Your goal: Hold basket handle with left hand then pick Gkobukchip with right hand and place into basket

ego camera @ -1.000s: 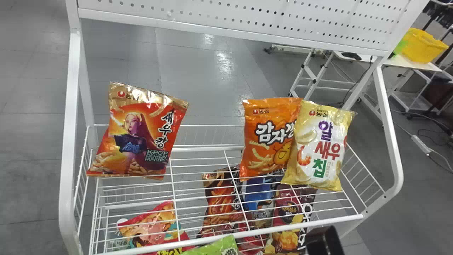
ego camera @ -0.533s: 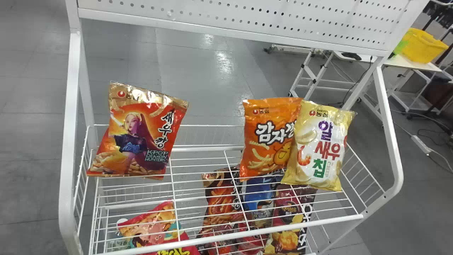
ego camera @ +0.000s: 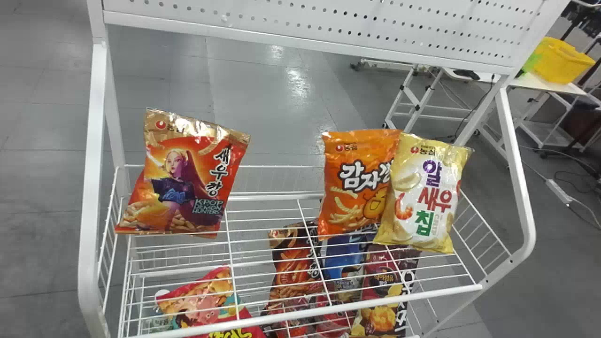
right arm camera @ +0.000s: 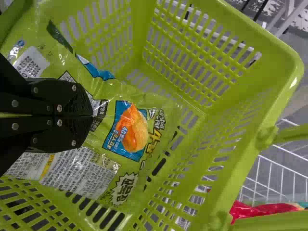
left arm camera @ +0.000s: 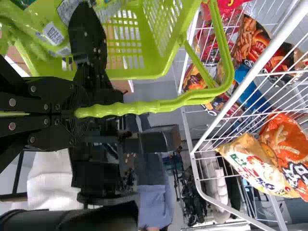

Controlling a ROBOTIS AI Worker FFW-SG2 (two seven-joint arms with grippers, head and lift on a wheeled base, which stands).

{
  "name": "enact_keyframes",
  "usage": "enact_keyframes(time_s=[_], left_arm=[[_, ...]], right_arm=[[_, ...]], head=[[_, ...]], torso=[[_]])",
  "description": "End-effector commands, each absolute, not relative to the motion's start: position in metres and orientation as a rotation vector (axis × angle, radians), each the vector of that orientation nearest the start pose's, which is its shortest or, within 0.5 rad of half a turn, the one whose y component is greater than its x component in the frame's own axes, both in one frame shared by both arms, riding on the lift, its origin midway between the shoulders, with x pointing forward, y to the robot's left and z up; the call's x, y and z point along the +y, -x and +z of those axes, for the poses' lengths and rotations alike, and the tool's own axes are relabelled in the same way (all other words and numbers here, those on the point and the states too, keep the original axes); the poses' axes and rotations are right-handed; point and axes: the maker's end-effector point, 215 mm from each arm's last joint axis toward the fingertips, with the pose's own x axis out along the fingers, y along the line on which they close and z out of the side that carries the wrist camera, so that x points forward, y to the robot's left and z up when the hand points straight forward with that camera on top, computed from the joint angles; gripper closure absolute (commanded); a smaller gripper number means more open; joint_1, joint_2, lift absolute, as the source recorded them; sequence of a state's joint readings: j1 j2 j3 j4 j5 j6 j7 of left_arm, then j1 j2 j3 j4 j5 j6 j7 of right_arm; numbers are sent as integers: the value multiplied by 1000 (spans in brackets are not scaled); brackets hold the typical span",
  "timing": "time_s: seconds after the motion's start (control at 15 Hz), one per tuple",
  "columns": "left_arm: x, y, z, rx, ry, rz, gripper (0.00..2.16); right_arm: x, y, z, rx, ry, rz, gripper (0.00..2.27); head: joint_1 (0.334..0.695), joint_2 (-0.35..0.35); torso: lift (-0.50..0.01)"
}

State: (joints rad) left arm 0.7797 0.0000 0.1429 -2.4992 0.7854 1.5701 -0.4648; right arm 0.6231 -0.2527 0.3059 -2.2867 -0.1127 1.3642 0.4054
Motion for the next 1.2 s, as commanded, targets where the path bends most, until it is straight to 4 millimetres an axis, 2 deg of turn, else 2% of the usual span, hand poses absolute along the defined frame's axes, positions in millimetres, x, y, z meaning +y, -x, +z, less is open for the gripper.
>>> enact_keyframes(time_s=[0.0, 0.2, 0.4, 0.53, 0.73, 0.8, 0.87, 1.0, 1.13], left_arm=[[11, -121, -399, 1199, 856, -870, 1733], [10, -124, -399, 1198, 856, -874, 1733], [10, -124, -401, 1201, 853, -870, 1733], [12, -125, -403, 1202, 855, -864, 1733], [11, -124, -403, 1205, 858, -864, 1733], [11, -124, -404, 1206, 856, -863, 1733], [10, -123, -404, 1209, 855, -864, 1733], [10, -123, -405, 1210, 853, -863, 1733], [11, -123, -407, 1215, 848, -855, 1733]], right_arm=[[-71, -137, -548, 1280, -41, 709, -2], [-94, -160, -518, 1202, -19, 650, 43], [-119, -168, -488, 1204, -9, 594, 53], [-135, -180, -467, 1168, -3, 551, 53], [-139, -227, -422, 982, -85, 524, 56], [-141, -252, -405, 881, -84, 506, 56], [-145, -267, -394, 822, -80, 484, 60], [-142, -302, -362, 652, -85, 475, 63], [-139, -329, -333, 474, -85, 478, 66]], head=[[695, -350], [695, -350], [695, -350], [695, -350], [695, -350], [695, -350], [695, -350], [695, -350], [695, -350]], torso=[[-32], [-32], [-32], [-32], [-32], [-32], [-32], [-32], [-32]])
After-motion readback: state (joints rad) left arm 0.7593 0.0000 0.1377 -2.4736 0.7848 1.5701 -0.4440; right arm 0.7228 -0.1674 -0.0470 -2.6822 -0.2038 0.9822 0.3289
